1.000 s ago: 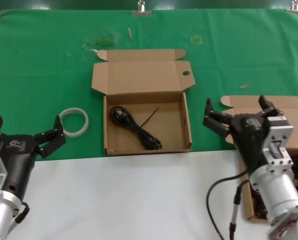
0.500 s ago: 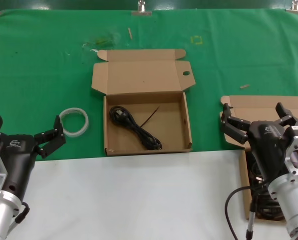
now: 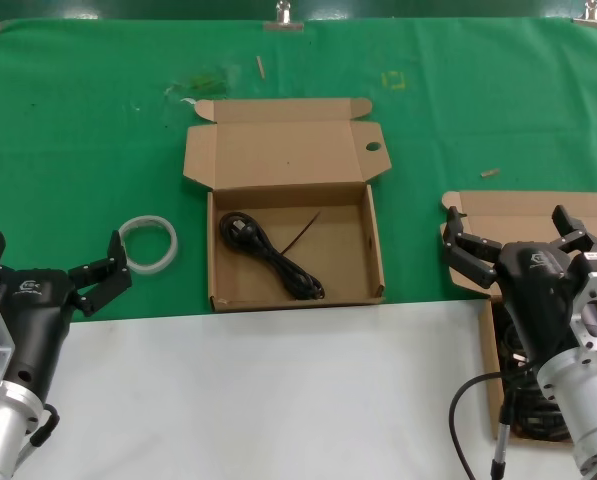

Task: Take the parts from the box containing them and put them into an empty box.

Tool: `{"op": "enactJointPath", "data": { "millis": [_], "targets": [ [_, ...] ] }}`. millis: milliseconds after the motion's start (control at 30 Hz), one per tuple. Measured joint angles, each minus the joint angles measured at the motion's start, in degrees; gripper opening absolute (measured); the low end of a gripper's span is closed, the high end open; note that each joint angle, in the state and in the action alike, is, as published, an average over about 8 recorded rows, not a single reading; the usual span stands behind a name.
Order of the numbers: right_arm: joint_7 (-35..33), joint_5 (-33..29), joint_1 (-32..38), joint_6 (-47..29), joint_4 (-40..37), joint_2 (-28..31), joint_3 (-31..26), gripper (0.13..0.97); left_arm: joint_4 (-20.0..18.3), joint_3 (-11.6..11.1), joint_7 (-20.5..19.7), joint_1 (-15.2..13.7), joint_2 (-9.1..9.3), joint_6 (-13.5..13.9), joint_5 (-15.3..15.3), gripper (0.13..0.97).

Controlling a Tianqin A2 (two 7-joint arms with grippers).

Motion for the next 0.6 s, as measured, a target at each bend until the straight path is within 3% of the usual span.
{"op": "enactJointPath", "data": {
  "millis": [600],
  "targets": [
    [0.00,0.00,0.00,0.00,0.00,0.00,0.00,0.966,0.00,0.00,0.00,0.00,0.00,0.00,0.00,0.966]
  ]
}}
